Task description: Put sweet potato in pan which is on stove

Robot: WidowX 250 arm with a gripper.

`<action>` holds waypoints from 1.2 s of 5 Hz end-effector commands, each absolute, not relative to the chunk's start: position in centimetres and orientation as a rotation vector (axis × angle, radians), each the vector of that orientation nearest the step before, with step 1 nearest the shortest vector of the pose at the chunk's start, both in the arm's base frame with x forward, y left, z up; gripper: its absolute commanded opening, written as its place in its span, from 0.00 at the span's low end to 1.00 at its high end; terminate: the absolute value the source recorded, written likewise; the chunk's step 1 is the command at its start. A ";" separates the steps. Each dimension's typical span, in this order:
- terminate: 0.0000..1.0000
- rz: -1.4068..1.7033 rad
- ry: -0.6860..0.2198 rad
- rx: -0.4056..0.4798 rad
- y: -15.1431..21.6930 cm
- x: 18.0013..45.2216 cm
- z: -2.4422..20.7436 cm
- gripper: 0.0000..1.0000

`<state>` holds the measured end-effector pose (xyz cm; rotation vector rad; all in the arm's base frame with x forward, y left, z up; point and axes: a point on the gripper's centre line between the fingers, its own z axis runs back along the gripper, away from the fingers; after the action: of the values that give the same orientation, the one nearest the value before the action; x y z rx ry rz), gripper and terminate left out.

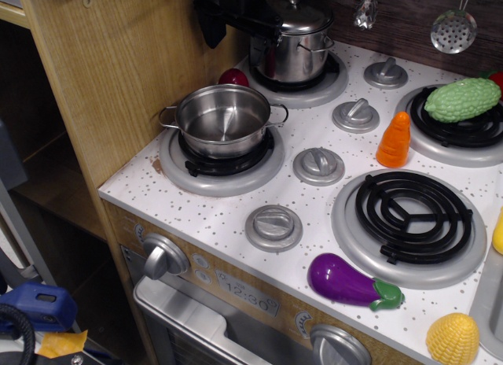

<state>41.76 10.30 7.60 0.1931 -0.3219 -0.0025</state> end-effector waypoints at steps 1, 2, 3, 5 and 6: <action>0.00 -0.002 -0.322 0.193 10.3 41.8 7.6 1.00; 0.00 -0.009 -0.352 0.193 11.2 42.3 6.8 1.00; 0.00 0.006 -0.361 0.198 11.3 42.4 6.0 1.00; 0.00 0.018 -0.377 0.205 11.5 42.3 4.6 1.00; 0.00 0.019 -0.377 0.184 11.5 42.6 3.6 1.00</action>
<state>42.27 10.86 1.30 0.1506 -0.3250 0.0138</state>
